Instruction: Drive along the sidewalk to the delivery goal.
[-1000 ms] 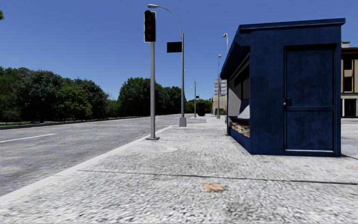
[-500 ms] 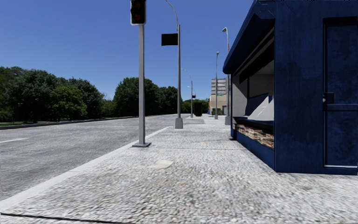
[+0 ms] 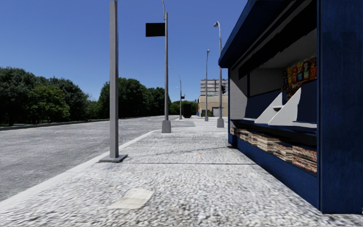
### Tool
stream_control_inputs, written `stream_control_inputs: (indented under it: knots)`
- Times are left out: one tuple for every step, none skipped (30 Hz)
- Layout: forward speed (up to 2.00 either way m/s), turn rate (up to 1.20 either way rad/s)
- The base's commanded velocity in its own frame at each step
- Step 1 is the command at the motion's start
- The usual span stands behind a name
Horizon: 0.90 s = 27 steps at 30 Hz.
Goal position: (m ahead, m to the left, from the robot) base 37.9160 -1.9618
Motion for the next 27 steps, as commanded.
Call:
stream_control_inputs:
  knots:
    - [2.0, -0.29]
    - [2.0, -0.29]
    - [2.0, -0.29]
    - [2.0, -0.23]
    - [2.0, -0.04]
    - [2.0, 0.0]
    - [2.0, 0.0]
    - [2.0, 0.0]
    - [2.0, 0.0]
    - [2.0, 0.0]
    - [2.0, 0.0]
    - [2.0, 0.0]
    - [2.0, 0.0]
    - [2.0, 0.0]
    - [2.0, 0.0]
    - [2.0, 0.0]
    - [2.0, 0.0]
    - [2.0, 0.0]
    - [2.0, 0.0]
    - [2.0, 0.0]
    - [2.0, 0.0]
    - [2.0, 0.0]
    - [2.0, 0.0]
    - [2.0, 0.0]
    - [2.0, 0.0]
    - [2.0, 0.0]
    - [2.0, 0.0]
